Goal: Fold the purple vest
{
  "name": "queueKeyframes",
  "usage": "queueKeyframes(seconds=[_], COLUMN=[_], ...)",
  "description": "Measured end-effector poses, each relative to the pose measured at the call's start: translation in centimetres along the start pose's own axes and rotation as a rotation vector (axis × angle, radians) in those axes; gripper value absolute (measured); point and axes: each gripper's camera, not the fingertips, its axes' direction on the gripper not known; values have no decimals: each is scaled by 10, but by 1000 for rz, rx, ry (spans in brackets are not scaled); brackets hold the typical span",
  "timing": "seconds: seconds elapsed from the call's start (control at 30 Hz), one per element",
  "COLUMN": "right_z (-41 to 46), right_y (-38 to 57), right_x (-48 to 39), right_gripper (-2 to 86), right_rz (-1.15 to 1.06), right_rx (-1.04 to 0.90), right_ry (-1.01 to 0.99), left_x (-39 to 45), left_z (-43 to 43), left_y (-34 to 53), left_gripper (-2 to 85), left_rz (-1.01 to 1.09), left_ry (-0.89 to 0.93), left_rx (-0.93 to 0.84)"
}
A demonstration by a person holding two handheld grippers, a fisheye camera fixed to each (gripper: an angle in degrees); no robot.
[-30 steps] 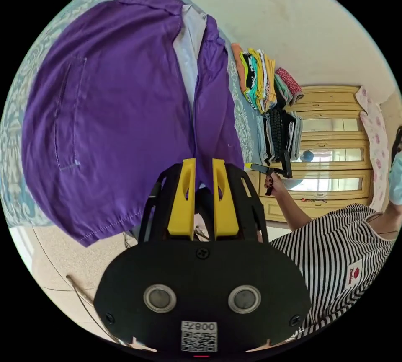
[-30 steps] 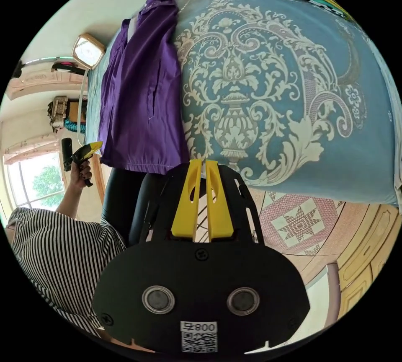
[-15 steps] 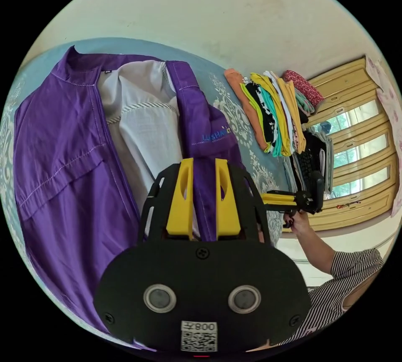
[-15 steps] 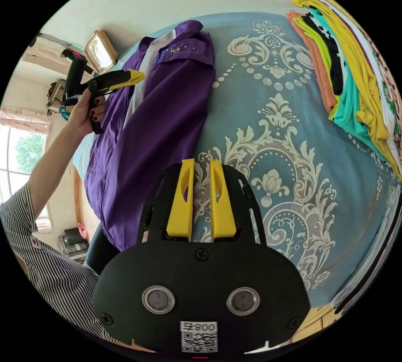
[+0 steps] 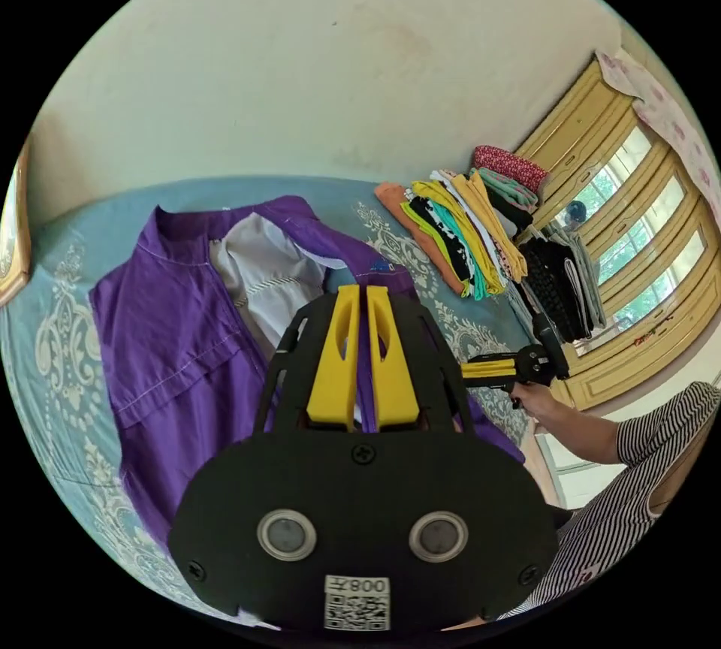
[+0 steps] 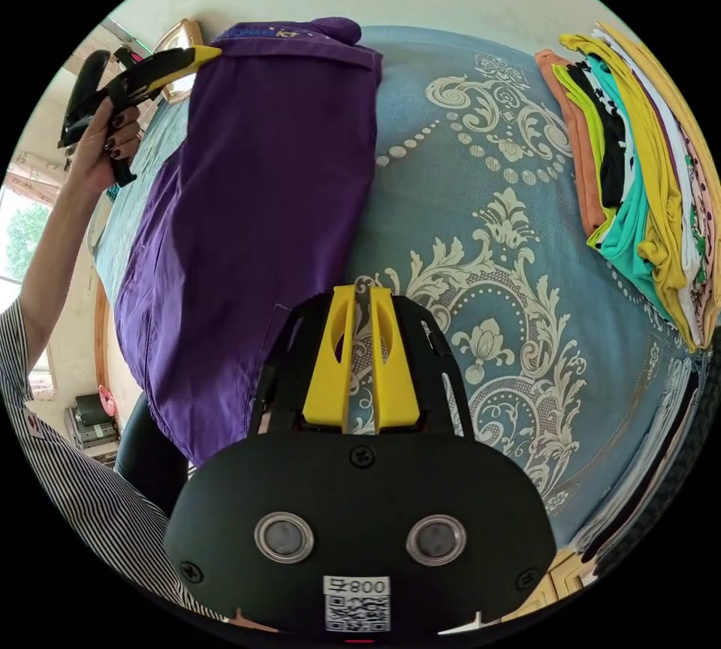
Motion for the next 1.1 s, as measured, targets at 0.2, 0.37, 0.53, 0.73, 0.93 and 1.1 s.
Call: queueKeyframes(seconds=[0.2,0.37,0.53,0.73,0.93,1.1], right_z=[-5,-8,4,7,33,65], right_y=[-14,-50,-98,-166,-252,-287], right_x=[1,7,15,1,-30,-71], right_gripper=[55,79,84,85,97,102], right_rz=[36,55,79,38,-94,-269], right_rx=[66,117,130,197,160,147], right_ry=[-64,-166,-260,-197,29,249], left_x=[-25,-50,-48,-51,-59,-72], left_z=[11,17,8,-21,-7,21], left_y=[17,34,35,23,-15,-54], left_gripper=[23,27,32,56,75,72], left_rz=[-73,-202,-165,-173,-133,-115], left_ry=[-232,-135,-146,-65,-53,-5], left_rx=[-167,-202,-239,-120,-111,-148])
